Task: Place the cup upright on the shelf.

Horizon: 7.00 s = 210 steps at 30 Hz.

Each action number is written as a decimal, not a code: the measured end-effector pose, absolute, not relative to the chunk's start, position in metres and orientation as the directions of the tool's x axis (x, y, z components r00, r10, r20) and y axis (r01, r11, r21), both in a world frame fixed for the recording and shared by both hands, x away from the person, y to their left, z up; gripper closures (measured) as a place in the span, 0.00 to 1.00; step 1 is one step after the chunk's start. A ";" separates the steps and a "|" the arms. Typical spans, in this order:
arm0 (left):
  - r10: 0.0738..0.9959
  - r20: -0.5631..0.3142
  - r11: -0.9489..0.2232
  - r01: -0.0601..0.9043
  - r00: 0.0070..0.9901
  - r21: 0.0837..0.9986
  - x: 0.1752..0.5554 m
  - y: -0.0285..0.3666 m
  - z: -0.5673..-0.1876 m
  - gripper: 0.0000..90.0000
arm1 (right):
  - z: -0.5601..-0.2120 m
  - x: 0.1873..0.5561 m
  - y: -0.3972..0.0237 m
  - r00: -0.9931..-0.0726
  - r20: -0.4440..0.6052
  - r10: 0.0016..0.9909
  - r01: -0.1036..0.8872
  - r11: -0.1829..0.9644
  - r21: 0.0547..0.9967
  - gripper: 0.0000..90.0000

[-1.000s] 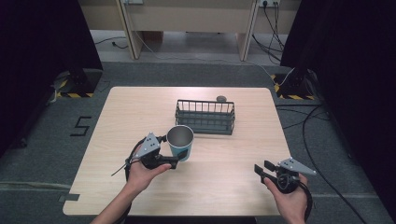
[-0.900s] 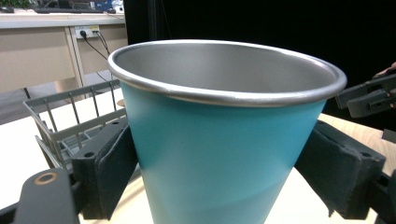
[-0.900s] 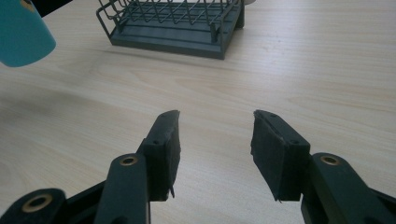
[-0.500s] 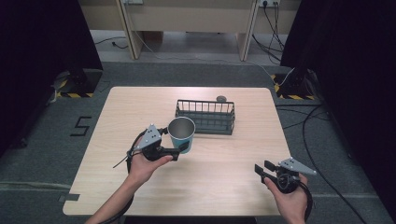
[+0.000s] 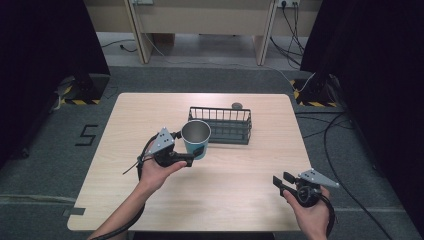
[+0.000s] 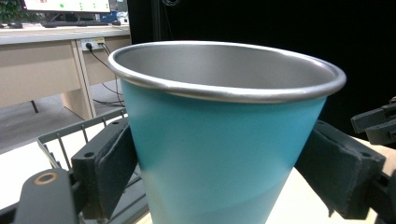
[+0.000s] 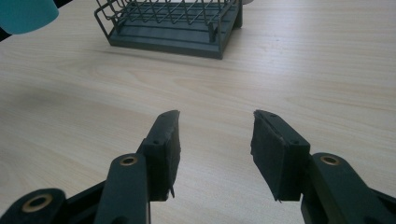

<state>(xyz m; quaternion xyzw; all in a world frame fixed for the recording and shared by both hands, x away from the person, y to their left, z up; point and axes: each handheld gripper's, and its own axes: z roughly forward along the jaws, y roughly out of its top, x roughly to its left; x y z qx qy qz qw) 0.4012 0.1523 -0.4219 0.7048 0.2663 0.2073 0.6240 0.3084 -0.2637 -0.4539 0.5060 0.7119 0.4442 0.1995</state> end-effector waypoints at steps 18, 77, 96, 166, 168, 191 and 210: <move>0.637 -0.038 -0.067 0.105 0.769 0.992 0.411 0.147 -0.412 0.17 | -0.454 0.308 -0.264 -0.410 0.167 0.897 0.542 0.093 0.835 0.58; 0.664 -0.044 -0.065 0.116 0.746 0.991 0.483 0.121 -0.383 0.17 | -0.454 0.305 -0.267 -0.402 0.175 0.899 0.542 0.079 0.836 0.58; 0.684 -0.082 -0.040 0.149 0.725 0.988 0.516 0.108 -0.386 0.17 | -0.455 0.306 -0.268 -0.400 0.187 0.897 0.547 0.071 0.834 0.58; 0.745 -0.110 -0.087 0.259 0.658 0.962 0.553 0.090 -0.433 0.17 | -0.455 0.305 -0.269 -0.402 0.200 0.894 0.549 0.060 0.834 0.58; 0.745 -0.108 -0.091 0.261 0.658 0.961 0.553 0.089 -0.434 0.17 | -0.456 0.306 -0.270 -0.404 0.196 0.893 0.546 0.064 0.835 0.58; 0.754 -0.092 -0.127 0.282 0.650 0.951 0.554 0.088 -0.445 0.17 | -0.455 0.305 -0.270 -0.406 0.199 0.892 0.546 0.062 0.835 0.58; 0.755 -0.106 -0.130 0.306 0.647 0.943 0.551 0.092 -0.448 0.17 | -0.454 0.305 -0.270 -0.406 0.195 0.893 0.542 0.064 0.838 0.58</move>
